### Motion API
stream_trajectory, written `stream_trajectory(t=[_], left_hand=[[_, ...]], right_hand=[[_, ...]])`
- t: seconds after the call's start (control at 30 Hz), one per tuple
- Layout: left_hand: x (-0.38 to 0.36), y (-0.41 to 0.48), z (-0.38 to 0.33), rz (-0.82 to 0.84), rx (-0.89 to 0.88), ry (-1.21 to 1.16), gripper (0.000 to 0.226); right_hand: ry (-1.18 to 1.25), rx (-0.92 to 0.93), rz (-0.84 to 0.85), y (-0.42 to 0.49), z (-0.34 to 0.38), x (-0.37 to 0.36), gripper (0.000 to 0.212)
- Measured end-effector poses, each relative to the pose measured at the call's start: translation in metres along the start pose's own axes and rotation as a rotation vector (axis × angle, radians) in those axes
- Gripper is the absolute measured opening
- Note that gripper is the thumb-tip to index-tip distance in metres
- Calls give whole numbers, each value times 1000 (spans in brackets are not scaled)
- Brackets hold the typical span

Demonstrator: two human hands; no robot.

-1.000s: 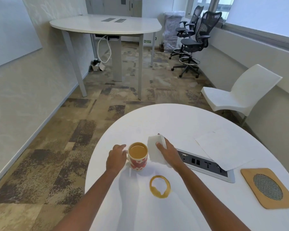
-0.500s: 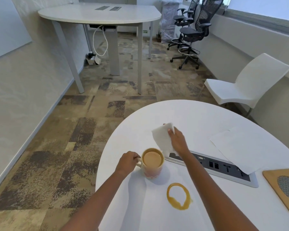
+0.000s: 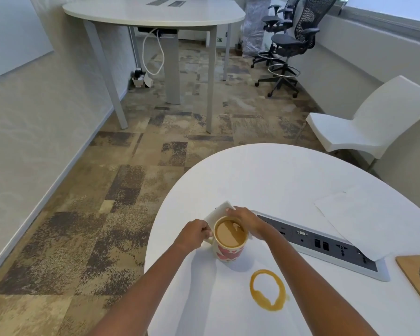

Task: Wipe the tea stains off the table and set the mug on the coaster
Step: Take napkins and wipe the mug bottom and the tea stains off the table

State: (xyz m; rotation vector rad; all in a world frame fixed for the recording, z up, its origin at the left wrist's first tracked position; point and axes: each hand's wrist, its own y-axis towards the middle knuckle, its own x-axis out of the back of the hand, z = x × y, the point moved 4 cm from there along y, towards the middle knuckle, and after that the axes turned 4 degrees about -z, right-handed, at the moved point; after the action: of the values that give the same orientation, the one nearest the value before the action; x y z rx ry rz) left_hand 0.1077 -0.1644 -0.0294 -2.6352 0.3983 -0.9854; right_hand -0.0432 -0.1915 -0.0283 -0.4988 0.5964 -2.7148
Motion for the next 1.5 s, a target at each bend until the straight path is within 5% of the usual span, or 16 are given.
stream_trajectory(t=[0.23,0.4,0.67,0.9,1.03,1.3,1.5], left_hand=[[0,1,0,38,32,-12,20],[-1,1,0,26,6,-3,28],[-1,2,1,45,-12,7,35],[0,4,1,55,-33,42,35],[0,5,0,76,-43,55,34],[-1,6,8,53,-108,176,34],[1,6,10,37,-106,246,19]], right_hand=[[459,-58,-189,-7,-39,6,31],[370,-73,-411,-23,-53,1,23],[212,-198,-676,-63,-58,-36,55],[523,-253,-810,-82,-56,-85,40],[710,-312,-846,-80,-50,-105,49],[1291,-286,-750,-55,-32,-128,35],[1430,-362,-711,-63,-16,-105,55]])
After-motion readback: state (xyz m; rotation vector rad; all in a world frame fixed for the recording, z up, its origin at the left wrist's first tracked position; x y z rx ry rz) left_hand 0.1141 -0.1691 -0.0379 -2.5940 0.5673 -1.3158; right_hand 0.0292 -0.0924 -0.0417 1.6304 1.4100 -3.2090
